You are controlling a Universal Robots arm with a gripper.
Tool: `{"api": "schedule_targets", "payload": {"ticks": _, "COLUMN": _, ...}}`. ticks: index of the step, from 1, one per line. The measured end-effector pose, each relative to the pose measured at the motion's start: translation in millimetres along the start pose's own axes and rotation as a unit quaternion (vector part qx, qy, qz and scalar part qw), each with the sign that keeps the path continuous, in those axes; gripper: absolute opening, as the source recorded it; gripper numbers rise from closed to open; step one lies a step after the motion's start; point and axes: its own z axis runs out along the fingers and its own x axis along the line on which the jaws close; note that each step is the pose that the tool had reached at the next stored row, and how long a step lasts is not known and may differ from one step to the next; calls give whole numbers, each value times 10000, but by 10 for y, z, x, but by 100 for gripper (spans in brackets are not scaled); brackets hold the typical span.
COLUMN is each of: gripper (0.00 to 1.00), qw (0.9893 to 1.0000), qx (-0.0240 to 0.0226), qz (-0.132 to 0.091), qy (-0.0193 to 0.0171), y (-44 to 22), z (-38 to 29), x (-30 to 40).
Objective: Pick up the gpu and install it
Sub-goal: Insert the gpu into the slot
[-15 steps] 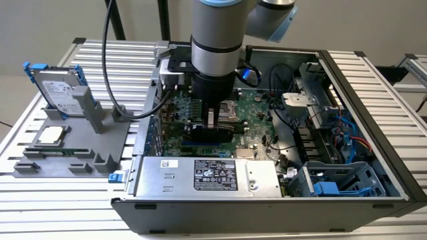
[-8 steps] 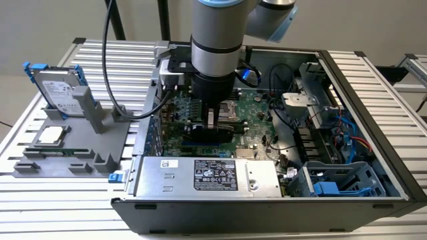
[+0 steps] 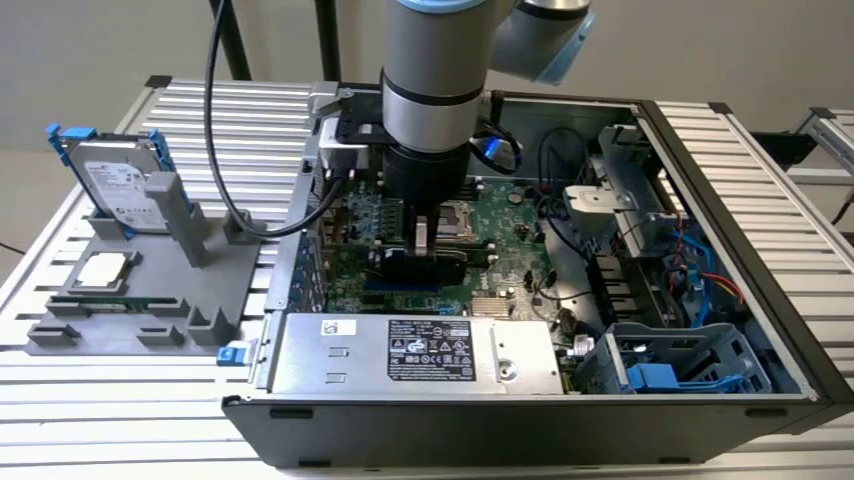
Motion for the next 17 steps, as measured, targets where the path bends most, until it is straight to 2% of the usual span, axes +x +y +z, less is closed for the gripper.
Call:
{"api": "schedule_targets", "payload": {"ticks": 8, "gripper": 0, "qw": 10000, "qx": -2, "qz": 0, "qy": 6, "y": 2, "z": 32, "x": -7}}
{"api": "schedule_targets", "payload": {"ticks": 17, "gripper": 0, "qw": 10000, "qx": 0, "qz": -2, "qy": 4, "y": 2, "z": 38, "x": -7}}
